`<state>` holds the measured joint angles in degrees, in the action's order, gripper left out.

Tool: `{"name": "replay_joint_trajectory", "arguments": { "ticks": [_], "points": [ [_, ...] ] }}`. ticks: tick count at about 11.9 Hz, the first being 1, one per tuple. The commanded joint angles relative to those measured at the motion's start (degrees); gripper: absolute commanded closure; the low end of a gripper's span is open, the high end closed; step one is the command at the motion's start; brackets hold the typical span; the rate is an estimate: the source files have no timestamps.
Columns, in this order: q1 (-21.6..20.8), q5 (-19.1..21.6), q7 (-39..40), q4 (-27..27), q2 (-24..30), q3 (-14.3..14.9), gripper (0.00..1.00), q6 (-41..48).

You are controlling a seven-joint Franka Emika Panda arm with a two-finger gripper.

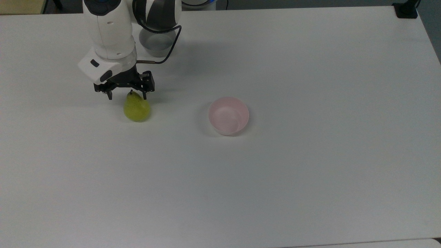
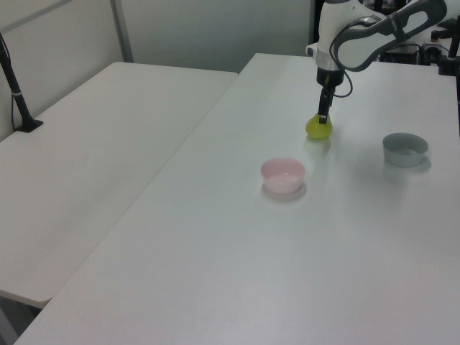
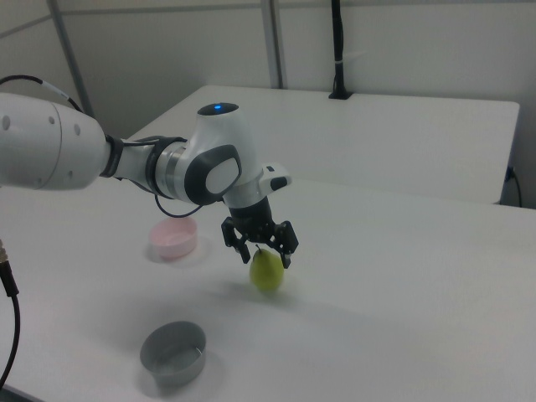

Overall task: Place the pear in the bowl
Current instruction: 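Lower the gripper onto the pear and close it around the pear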

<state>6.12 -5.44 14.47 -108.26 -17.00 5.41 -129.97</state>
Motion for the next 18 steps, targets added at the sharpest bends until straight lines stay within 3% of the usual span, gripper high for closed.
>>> {"name": "replay_joint_trajectory", "arguments": {
  "ticks": [1, 3, 4, 7, 9, 13, 18],
  "points": [
    [-0.41, -0.63, 0.29, -0.37, -1.36, -0.22, 0.0, -1.86],
    [-0.67, -0.63, 0.03, -0.37, -2.59, -0.4, 0.02, -3.62],
    [-0.67, -0.71, -0.93, -0.28, -2.69, -0.4, 0.08, -4.15],
    [-0.76, -1.85, -1.2, -0.37, -2.69, -0.4, 0.55, -4.06],
    [-0.85, -1.86, -1.2, -0.46, -2.51, -0.4, 0.67, -3.71],
    [-0.94, -1.86, -1.2, -0.11, -1.2, -0.4, 0.69, -2.4],
    [-1.55, -1.86, -1.37, 6.38, 0.91, -1.1, 0.69, 9.54]
  ]
}}
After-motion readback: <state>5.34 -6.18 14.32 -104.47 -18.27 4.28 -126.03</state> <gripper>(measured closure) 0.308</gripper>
